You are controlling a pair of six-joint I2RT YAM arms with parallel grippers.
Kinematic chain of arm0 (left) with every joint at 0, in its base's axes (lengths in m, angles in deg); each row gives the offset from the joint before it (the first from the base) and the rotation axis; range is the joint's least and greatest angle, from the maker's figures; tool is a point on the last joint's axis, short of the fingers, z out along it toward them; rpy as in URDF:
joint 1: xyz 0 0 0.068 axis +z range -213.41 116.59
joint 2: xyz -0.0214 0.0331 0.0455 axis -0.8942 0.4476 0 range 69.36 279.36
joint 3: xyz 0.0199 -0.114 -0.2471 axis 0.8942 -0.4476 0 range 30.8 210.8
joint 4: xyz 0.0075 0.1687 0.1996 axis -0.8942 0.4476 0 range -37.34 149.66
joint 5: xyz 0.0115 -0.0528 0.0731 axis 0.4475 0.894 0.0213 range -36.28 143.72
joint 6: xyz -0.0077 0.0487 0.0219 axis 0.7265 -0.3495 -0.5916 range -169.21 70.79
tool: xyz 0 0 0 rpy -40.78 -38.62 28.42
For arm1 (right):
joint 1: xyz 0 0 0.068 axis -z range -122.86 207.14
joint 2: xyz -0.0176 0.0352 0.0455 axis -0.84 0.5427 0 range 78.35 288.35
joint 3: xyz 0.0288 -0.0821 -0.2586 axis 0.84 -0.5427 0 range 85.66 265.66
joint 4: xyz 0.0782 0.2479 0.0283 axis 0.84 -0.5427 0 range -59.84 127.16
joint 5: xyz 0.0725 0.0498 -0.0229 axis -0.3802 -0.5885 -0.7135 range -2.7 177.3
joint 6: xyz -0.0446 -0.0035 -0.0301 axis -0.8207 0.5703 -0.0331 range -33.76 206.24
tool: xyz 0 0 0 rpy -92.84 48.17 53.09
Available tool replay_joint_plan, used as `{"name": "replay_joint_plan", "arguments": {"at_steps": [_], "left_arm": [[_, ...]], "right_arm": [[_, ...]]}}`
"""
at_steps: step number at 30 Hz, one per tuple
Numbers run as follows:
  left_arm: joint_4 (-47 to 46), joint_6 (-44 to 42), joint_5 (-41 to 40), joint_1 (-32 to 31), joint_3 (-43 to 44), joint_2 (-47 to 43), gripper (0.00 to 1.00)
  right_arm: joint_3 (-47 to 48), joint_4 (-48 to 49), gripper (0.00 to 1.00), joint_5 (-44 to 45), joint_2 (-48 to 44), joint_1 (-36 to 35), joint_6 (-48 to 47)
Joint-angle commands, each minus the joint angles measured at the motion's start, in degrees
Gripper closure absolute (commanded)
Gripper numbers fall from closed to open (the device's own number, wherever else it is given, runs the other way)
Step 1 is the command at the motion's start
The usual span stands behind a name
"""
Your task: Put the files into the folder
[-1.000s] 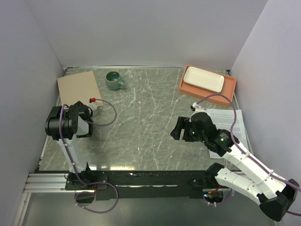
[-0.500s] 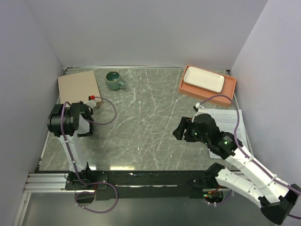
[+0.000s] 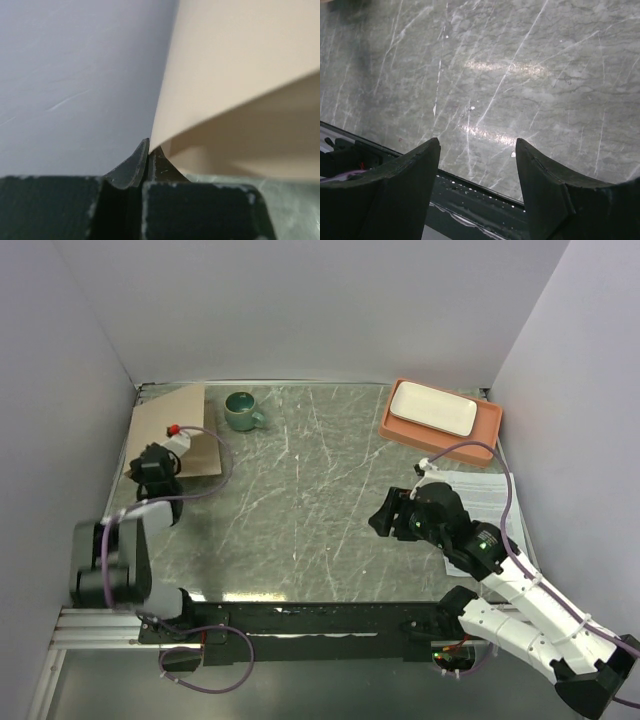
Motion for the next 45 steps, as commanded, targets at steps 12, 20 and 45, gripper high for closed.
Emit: {"name": "replay_joint_plan", "arguments": {"at_steps": [12,20,45], "left_arm": [[74.2,21.7,34.5,2.5,13.2,-37.1,0.99],[90.5,17.8,38.2,2.5,18.0,-43.3,0.99],[106.9,26.0,51.6,2.1,30.7,-43.3,0.99]], "right_arm": [[0.2,12.8,0.29,-2.5,7.9,-3.6,2.5],[0.4,15.2,0.29,-2.2,12.4,-7.1,3.6],[-6.7,41.7,0.17,-13.3,28.4,-15.4,25.1]]}}
